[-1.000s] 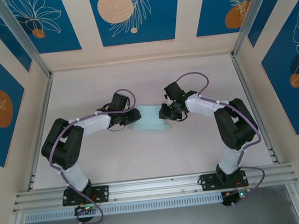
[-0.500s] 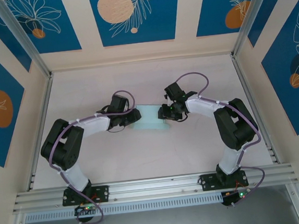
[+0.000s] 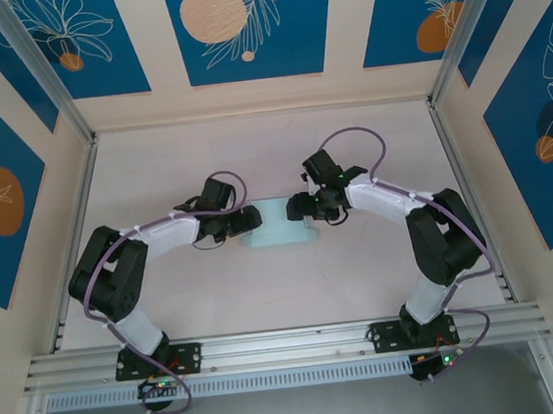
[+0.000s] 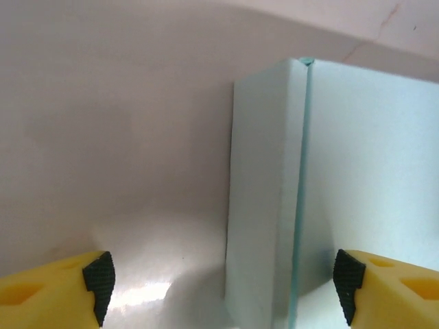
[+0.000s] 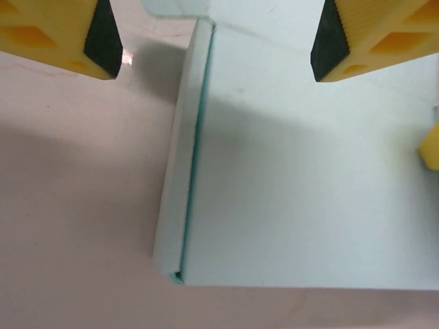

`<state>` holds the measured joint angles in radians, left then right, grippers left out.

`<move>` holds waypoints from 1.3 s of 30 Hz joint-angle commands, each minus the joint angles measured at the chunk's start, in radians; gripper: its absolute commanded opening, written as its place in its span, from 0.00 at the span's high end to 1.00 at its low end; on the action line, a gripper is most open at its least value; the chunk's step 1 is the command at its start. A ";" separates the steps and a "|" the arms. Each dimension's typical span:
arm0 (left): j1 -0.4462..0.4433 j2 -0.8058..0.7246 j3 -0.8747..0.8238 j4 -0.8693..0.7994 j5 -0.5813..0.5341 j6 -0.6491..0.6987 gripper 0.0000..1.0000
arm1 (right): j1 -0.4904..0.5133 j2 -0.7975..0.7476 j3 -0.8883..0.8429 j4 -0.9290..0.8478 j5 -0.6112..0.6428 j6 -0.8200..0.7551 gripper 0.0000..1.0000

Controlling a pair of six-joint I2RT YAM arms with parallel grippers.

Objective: Fold the paper box

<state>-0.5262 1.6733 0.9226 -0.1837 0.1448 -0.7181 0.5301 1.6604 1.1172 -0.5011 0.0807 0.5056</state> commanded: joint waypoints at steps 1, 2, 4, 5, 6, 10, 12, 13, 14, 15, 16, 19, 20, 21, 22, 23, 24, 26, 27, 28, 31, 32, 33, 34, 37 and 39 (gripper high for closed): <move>0.006 -0.068 -0.011 -0.088 0.010 0.026 0.09 | 0.074 -0.111 -0.011 -0.047 0.152 -0.099 0.21; 0.010 -0.083 -0.014 -0.089 0.015 0.023 0.07 | 0.110 -0.132 -0.016 -0.054 0.217 -0.124 0.20; 0.024 -0.109 -0.021 -0.089 0.039 0.019 0.02 | 0.211 -0.175 -0.032 -0.065 0.377 -0.181 0.17; 0.034 -0.118 -0.024 -0.089 0.051 0.016 0.00 | 0.259 -0.189 -0.040 -0.065 0.447 -0.211 0.16; 0.050 -0.127 -0.029 -0.086 0.065 0.010 0.00 | 0.318 -0.202 -0.052 -0.060 0.526 -0.247 0.15; 0.130 -0.151 -0.061 -0.062 0.129 -0.018 0.00 | 0.485 -0.210 -0.102 -0.030 0.732 -0.339 0.11; 0.167 -0.166 -0.079 -0.047 0.153 -0.030 0.00 | 0.540 -0.201 -0.132 -0.003 0.786 -0.392 0.11; 0.182 -0.174 -0.086 -0.042 0.158 -0.033 0.00 | 0.573 -0.194 -0.150 0.018 0.817 -0.423 0.11; 0.192 -0.180 -0.090 -0.042 0.159 -0.034 0.00 | 0.596 -0.184 -0.161 0.037 0.838 -0.448 0.11; 0.200 -0.186 -0.094 -0.042 0.159 -0.033 0.00 | 0.621 -0.170 -0.170 0.051 0.860 -0.469 0.10; 0.209 -0.192 -0.097 -0.042 0.160 -0.034 0.00 | 0.641 -0.152 -0.178 0.070 0.885 -0.489 0.10; 0.220 -0.201 -0.107 -0.032 0.166 -0.041 0.00 | 0.660 -0.116 -0.186 0.106 0.889 -0.521 0.10; 0.222 -0.204 -0.111 -0.028 0.169 -0.044 0.00 | 0.659 -0.103 -0.190 0.120 0.887 -0.529 0.10; 0.223 -0.205 -0.115 -0.023 0.170 -0.045 0.00 | 0.659 -0.090 -0.192 0.136 0.887 -0.542 0.10; 0.224 -0.205 -0.118 -0.022 0.170 -0.047 0.00 | 0.658 -0.076 -0.194 0.152 0.894 -0.552 0.10; 0.226 -0.204 -0.120 -0.018 0.172 -0.048 0.00 | 0.656 -0.059 -0.191 0.163 0.901 -0.560 0.10; 0.227 -0.202 -0.123 -0.017 0.174 -0.051 0.00 | 0.654 -0.038 -0.186 0.172 0.905 -0.568 0.10; 0.228 -0.201 -0.129 -0.008 0.179 -0.056 0.00 | 0.647 0.005 -0.175 0.194 0.920 -0.584 0.13; 0.229 -0.201 -0.132 -0.006 0.182 -0.057 0.00 | 0.644 0.028 -0.166 0.205 0.927 -0.592 0.15; 0.230 -0.201 -0.134 -0.004 0.183 -0.057 0.00 | 0.642 0.049 -0.161 0.219 0.937 -0.601 0.17; 0.232 -0.204 -0.138 -0.005 0.185 -0.058 0.00 | 0.627 0.111 -0.140 0.269 0.960 -0.629 0.23; 0.233 -0.206 -0.139 -0.005 0.186 -0.058 0.00 | 0.624 0.125 -0.134 0.288 0.970 -0.642 0.24; 0.233 -0.209 -0.139 -0.006 0.187 -0.056 0.00 | 0.622 0.137 -0.129 0.305 0.973 -0.653 0.26; 0.235 -0.211 -0.140 -0.006 0.186 -0.057 0.00 | 0.620 0.143 -0.122 0.317 0.972 -0.660 0.28; 0.239 -0.221 -0.149 -0.006 0.181 -0.057 0.00 | 0.615 0.151 -0.104 0.345 0.963 -0.684 0.38; 0.244 -0.228 -0.154 -0.005 0.180 -0.057 0.00 | 0.614 0.155 -0.096 0.369 0.960 -0.707 0.46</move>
<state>-0.3008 1.4773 0.7837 -0.1974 0.3107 -0.7616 1.1473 1.8107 0.9825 -0.2100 1.0153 -0.1635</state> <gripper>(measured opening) 0.999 0.565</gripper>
